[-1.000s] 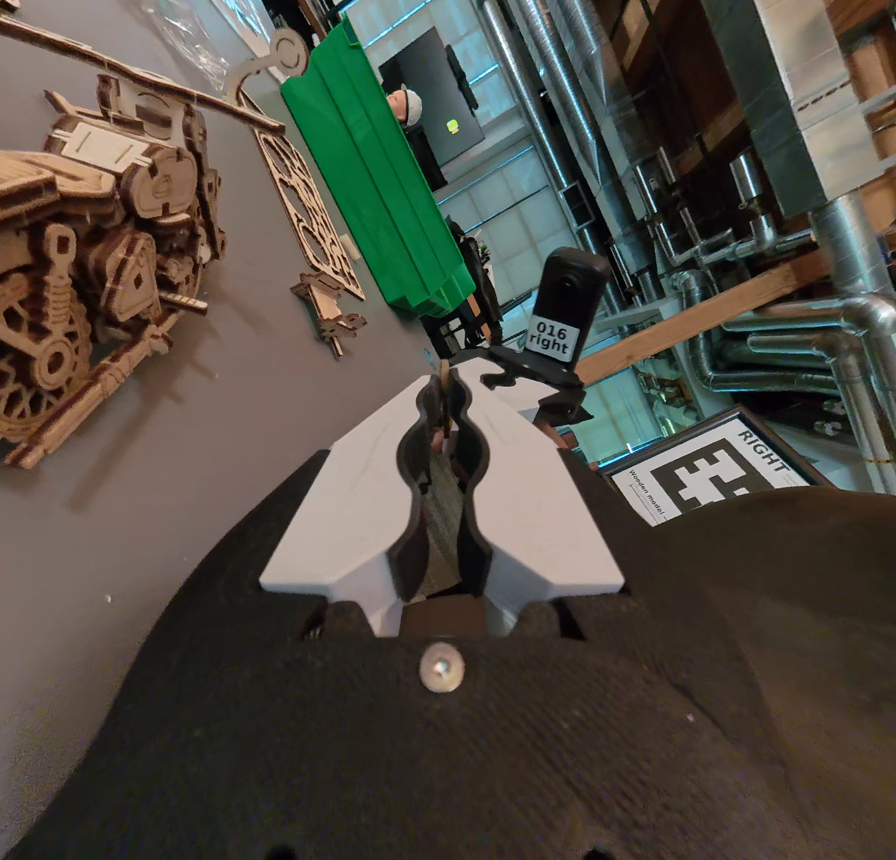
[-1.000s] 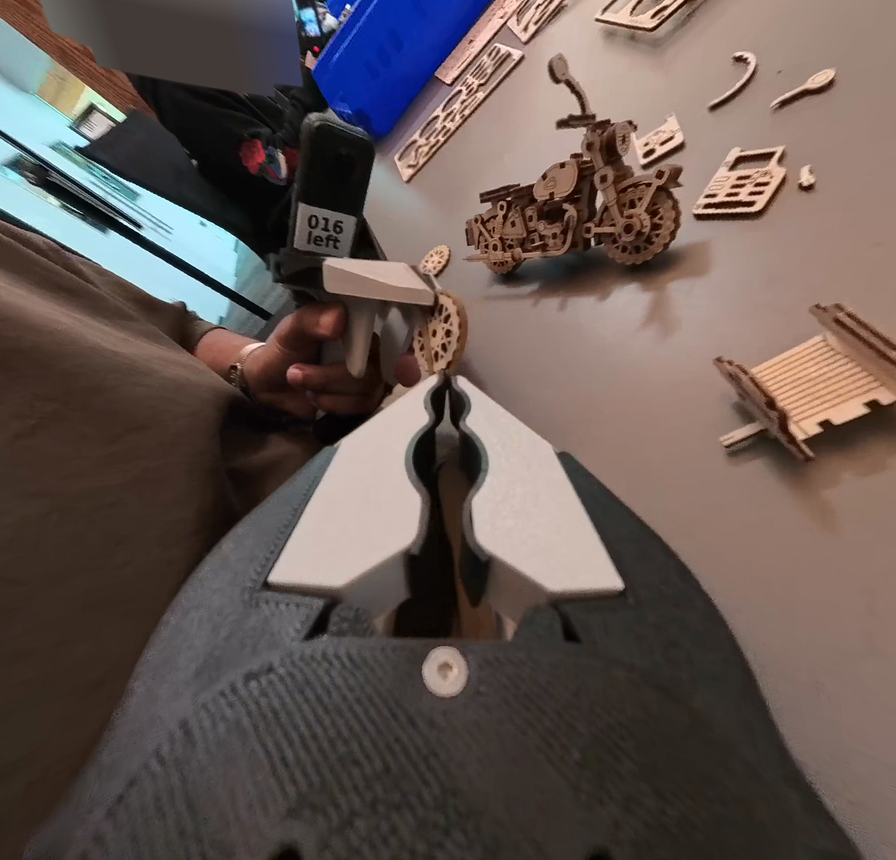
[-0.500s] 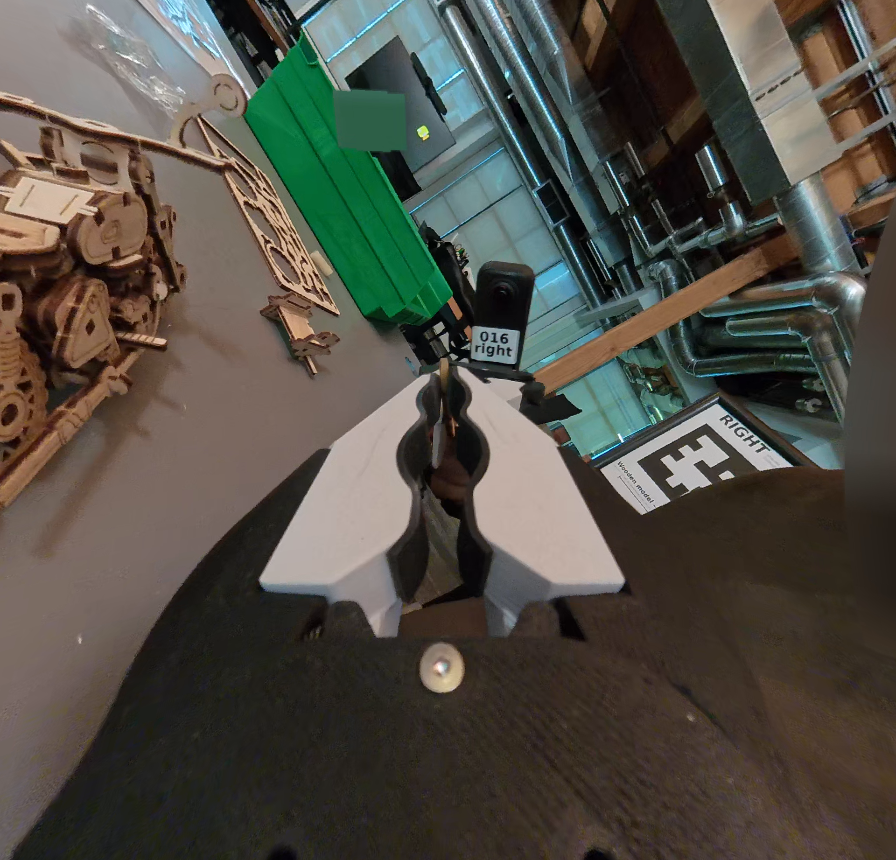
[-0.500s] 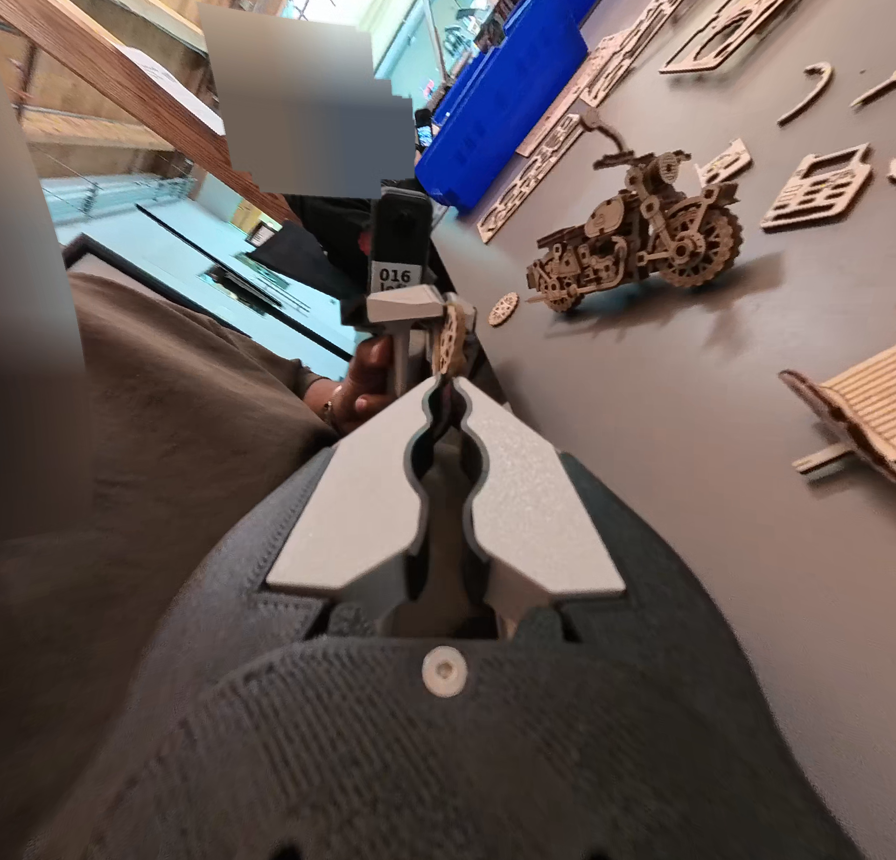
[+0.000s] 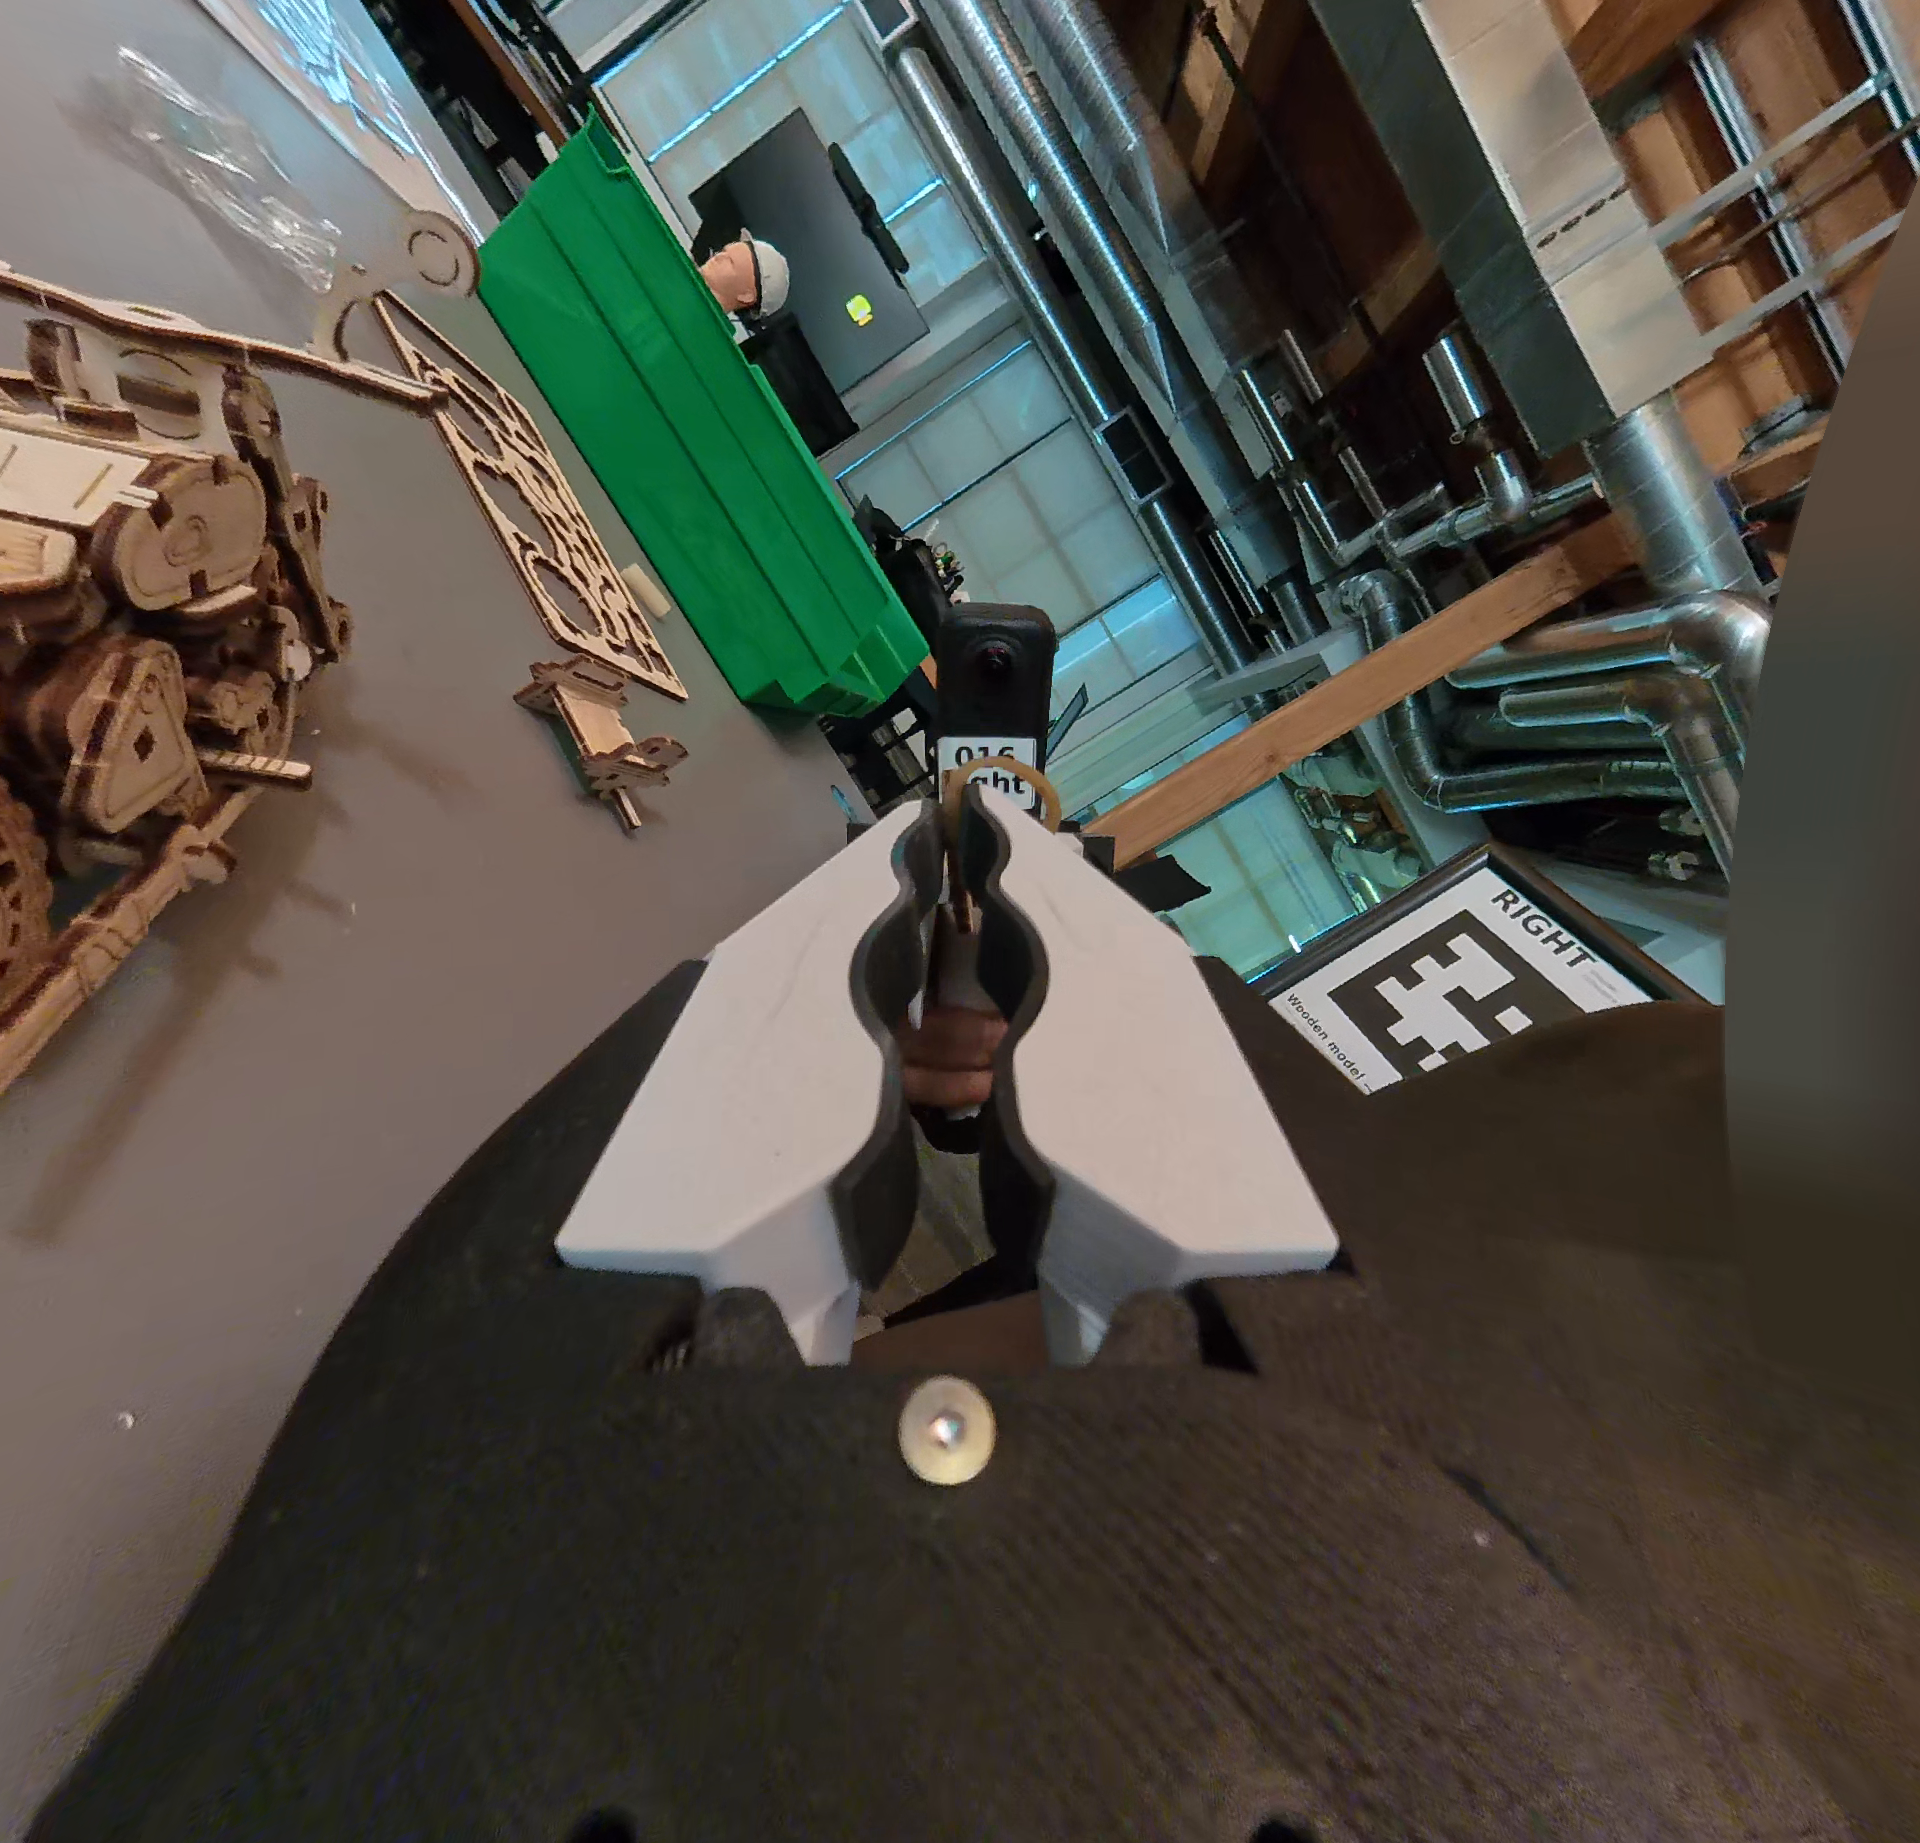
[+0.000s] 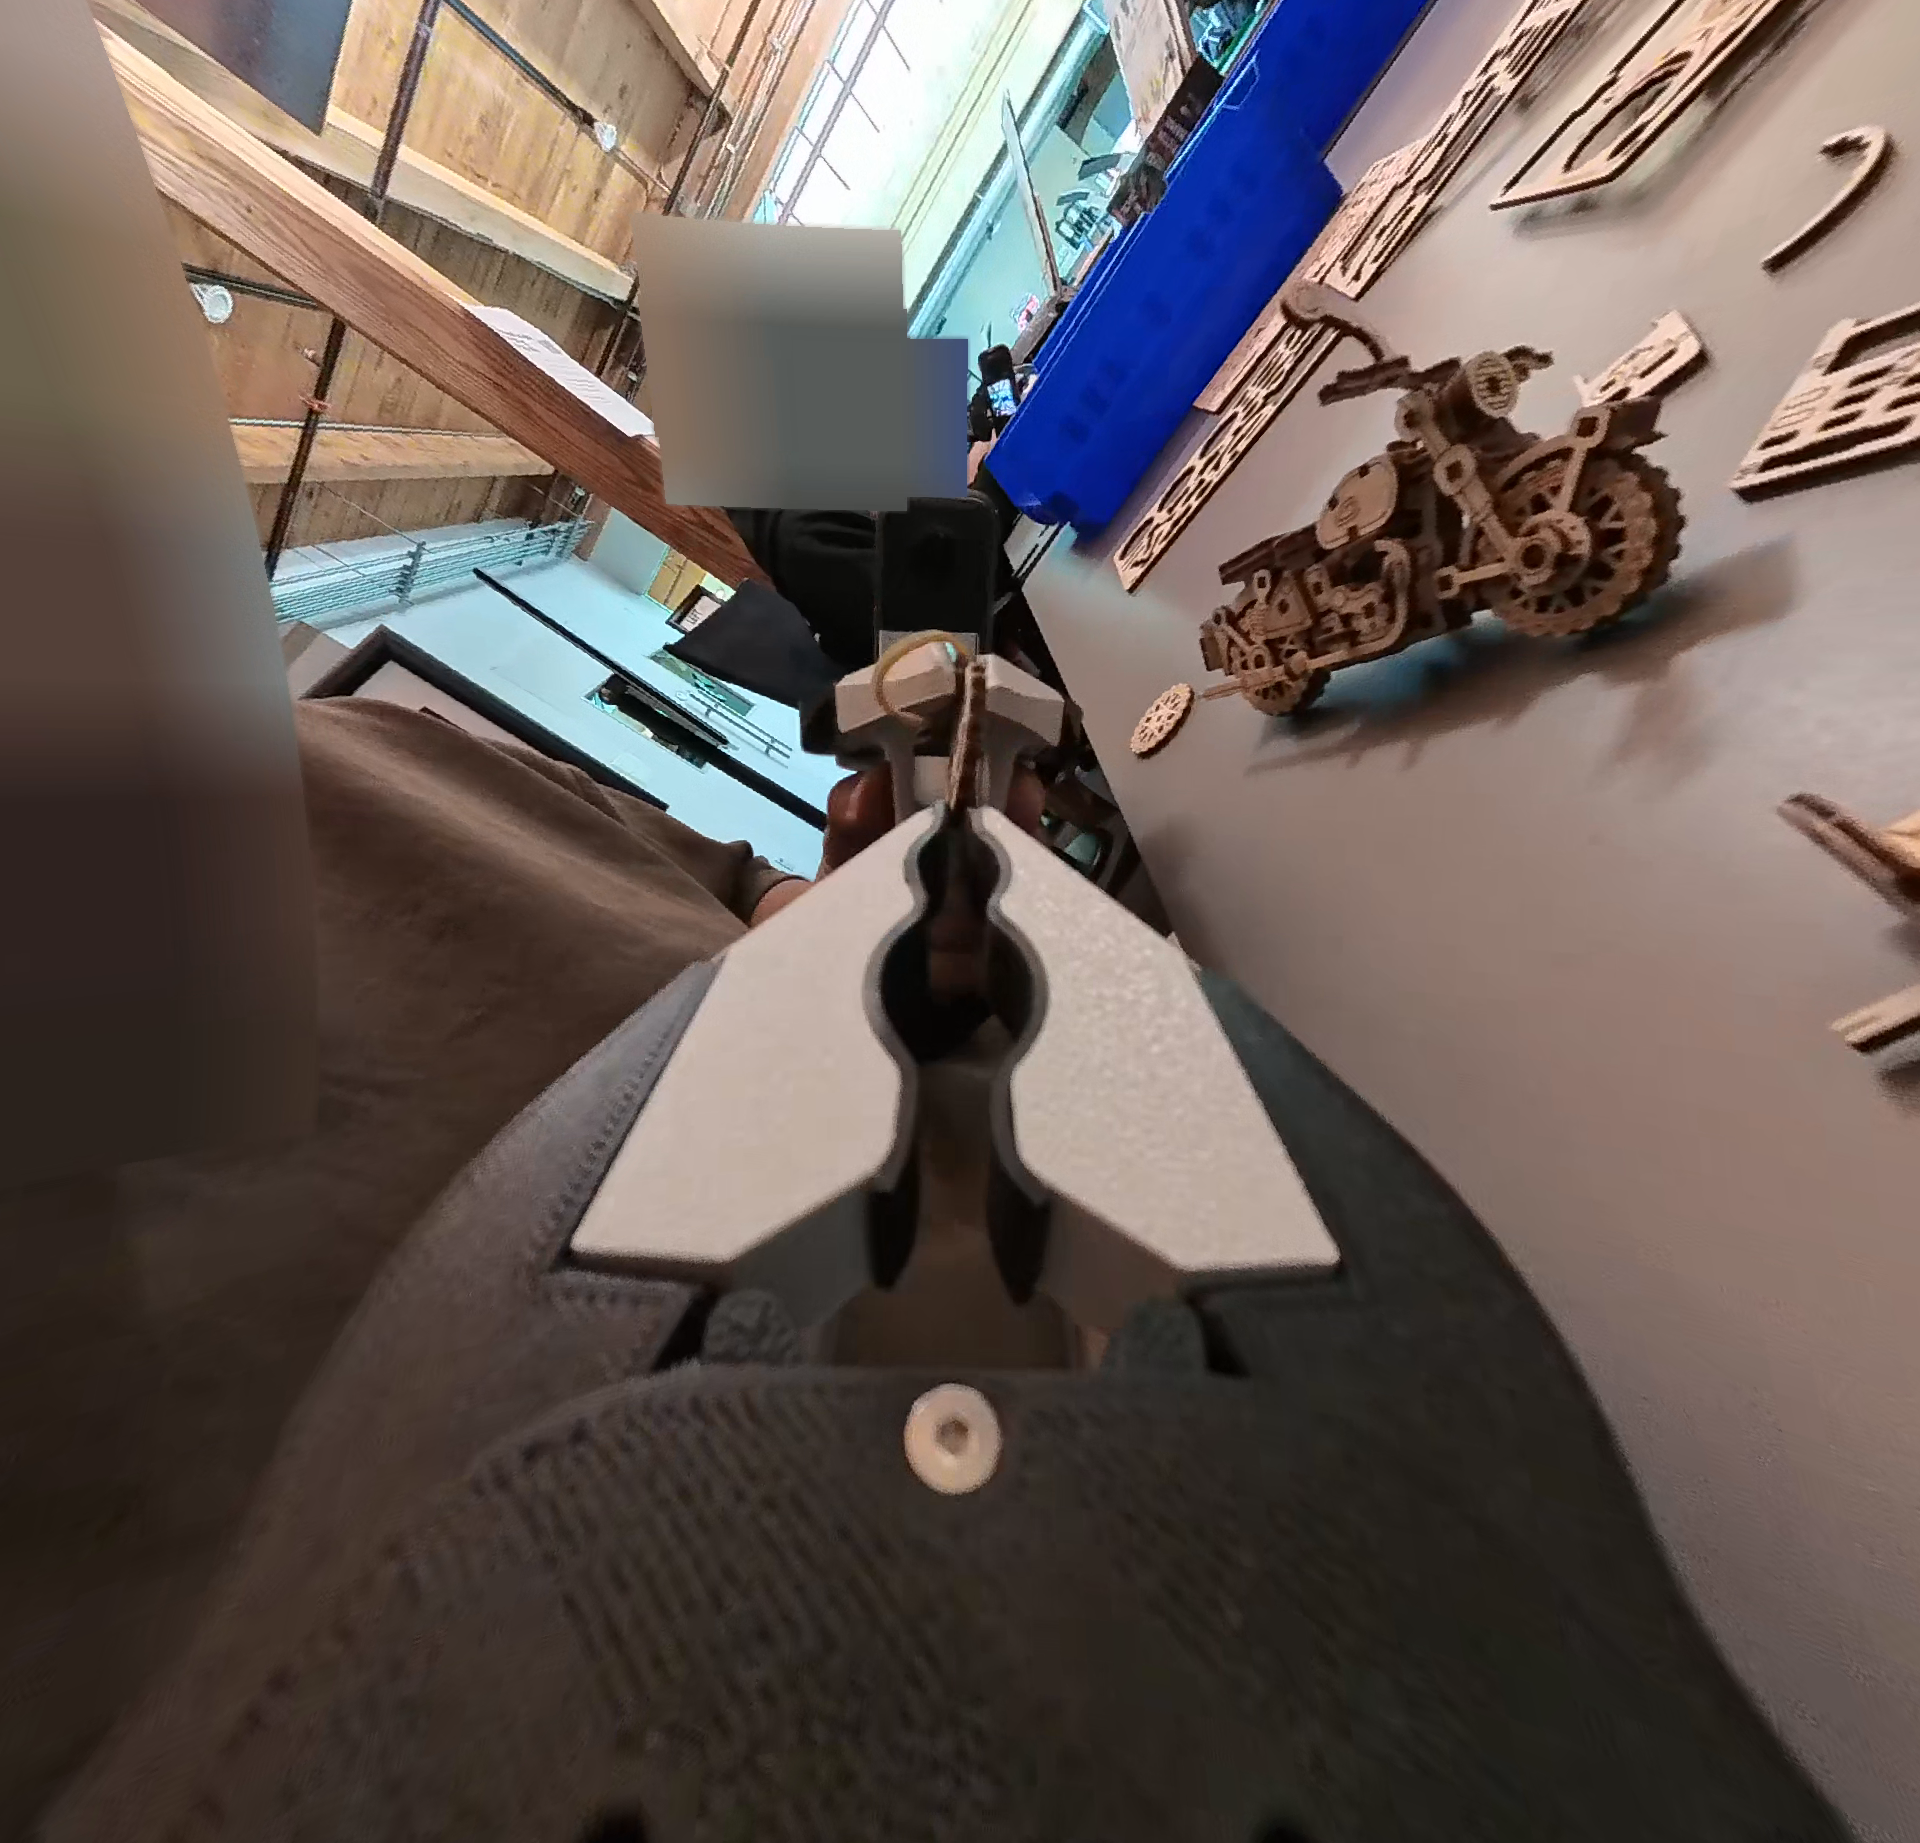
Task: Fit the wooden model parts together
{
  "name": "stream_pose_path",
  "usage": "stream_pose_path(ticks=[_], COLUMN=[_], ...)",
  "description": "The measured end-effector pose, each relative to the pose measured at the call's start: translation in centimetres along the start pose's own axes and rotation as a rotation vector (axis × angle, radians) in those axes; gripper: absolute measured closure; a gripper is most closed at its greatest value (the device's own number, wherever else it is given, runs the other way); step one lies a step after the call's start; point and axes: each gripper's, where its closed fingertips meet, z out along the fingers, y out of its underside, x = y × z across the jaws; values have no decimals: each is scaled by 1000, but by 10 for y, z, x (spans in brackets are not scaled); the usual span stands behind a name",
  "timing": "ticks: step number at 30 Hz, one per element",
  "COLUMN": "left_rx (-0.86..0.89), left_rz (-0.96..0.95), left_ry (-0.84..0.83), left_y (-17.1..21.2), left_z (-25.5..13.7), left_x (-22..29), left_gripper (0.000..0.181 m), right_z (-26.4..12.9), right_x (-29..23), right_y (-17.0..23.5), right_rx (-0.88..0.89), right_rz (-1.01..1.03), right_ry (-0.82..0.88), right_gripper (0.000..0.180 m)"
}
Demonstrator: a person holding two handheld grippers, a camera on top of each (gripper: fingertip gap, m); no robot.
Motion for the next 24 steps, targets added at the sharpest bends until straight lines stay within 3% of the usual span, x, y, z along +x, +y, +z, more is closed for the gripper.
stream_pose_path(ticks=[1, 5, 7, 12, 17, 20, 22, 24], left_rx=[-1, -6, -22, -71, -85, -68, -58, -53], left_rz=[6, 37, 79, 280, 496, 564, 581, 595], left_ry=[-4, -19, -64, -253, -371, -407, -391, -393], left_y=[0, 0, 1, 4, 4, 3, 4, 5], left_z=[0, 0, 0, -2, -2, -2, 0, 0], left_x=[0, -1, -6, -24, -25, -22, -17, -15], left_gripper=[179, 179, 179, 179, 178, 179, 179, 179], right_z=[0, -2, -7, -9, 12, 17, 14, 12], right_x=[1, 4, 16, 11, 11, 15, 18, 19], right_y=[0, -1, -8, -28, -16, -11, -12, -12], right_rx=[-1, -6, 5, 55, 16, -3, 7, -6], right_rz=[0, -30, -131, -496, -585, -588, -593, -606], right_ry=[2, 36, 155, 398, 500, 528, 562, 567], right_gripper=[178, 176, 167, 151, 145, 154, 178, 179])
